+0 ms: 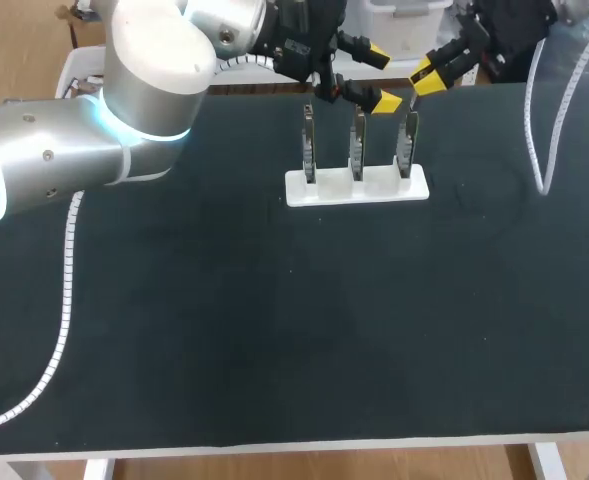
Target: Pick up the optical module with the left hand, and insert it into the network port with the right hand.
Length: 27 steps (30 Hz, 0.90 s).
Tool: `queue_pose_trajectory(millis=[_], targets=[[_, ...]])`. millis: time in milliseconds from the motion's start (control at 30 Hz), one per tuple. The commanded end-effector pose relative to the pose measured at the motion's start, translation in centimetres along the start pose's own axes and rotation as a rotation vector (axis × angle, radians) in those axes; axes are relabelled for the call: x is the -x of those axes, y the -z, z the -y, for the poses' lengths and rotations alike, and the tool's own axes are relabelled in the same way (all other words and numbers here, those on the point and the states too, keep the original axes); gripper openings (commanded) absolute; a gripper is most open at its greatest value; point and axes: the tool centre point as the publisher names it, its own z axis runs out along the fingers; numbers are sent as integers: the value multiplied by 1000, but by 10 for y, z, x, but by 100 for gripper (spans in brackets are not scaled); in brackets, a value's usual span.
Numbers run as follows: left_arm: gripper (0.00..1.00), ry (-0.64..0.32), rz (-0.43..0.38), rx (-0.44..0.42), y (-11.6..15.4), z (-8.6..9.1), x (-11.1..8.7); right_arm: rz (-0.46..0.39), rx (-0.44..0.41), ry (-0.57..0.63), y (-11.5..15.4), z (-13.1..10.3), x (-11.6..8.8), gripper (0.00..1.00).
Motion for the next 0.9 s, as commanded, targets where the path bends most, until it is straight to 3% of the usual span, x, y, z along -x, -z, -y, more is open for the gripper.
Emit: queue_pose_trajectory(millis=[33,367,600,900], targets=[[100,1,-4,2,0,1,1,-15,251,13,1,12,-1,0],[100,1,-4,2,0,1,1,-27,286,47,3,14,7,0],[100,1,-4,2,0,1,1,7,267,75,9,10,19,0],[100,1,-4,2,0,1,1,-4,252,75,13,10,19,0]])
